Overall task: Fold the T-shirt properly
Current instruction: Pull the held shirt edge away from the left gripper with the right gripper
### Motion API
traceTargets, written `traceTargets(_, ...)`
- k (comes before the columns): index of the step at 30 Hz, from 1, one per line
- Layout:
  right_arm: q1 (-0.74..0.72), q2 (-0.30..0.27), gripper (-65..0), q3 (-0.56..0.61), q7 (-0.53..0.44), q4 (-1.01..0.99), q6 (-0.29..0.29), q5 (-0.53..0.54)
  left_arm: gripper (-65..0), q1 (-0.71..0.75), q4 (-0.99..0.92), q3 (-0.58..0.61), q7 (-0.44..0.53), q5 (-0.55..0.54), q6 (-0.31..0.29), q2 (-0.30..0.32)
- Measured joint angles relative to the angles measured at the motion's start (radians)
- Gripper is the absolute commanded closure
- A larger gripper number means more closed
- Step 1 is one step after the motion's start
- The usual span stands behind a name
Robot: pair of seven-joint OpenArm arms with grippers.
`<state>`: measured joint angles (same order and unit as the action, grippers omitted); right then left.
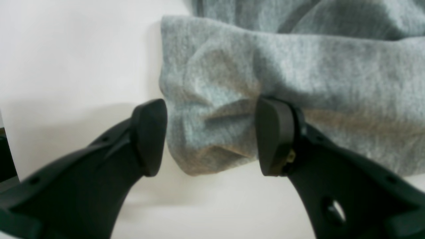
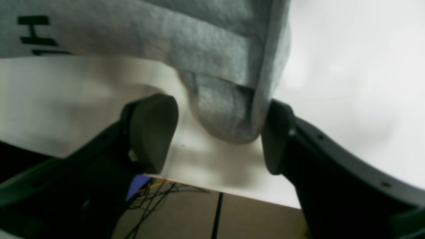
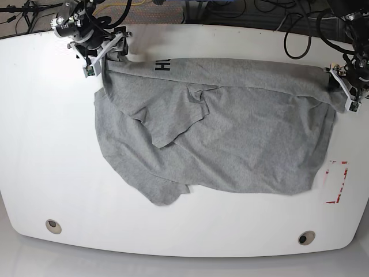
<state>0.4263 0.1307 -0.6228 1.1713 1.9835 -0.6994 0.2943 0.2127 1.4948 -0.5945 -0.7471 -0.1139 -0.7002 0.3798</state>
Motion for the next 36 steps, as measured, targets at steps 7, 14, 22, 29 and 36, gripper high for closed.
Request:
traceTargets(7,0.0,-0.006,-34.6,-0.006,-0.066,-0.047,0.002,0.015,-39.3,0.0,0.0,0.0,0.0,0.0,0.0,0.003)
traceTargets(14,0.001,-0.015,-14.1,-0.006,-0.094,-0.067,0.002,0.021,-39.3,-0.002,0.0,0.0,0.0,0.0,0.0,0.003)
traceTargets(22,0.01,-0.063,-8.1,0.0,-0.085,-0.073,0.002,0.025,-39.3,0.001,0.0,0.0,0.0,0.0,0.0,0.003)
traceTargets(29,0.033,-0.142,-8.7,0.003,-0.069,-0.074,0.002,0.025,-39.3,0.003,0.0,0.0,0.0,0.0,0.0,0.019)
traceTargets(36,0.034,-0.259,-8.7,0.009,-0.06,-0.079,0.0,0.016,-39.3,-0.002,-0.058,0.001,0.002,-0.006,-0.003,0.038)
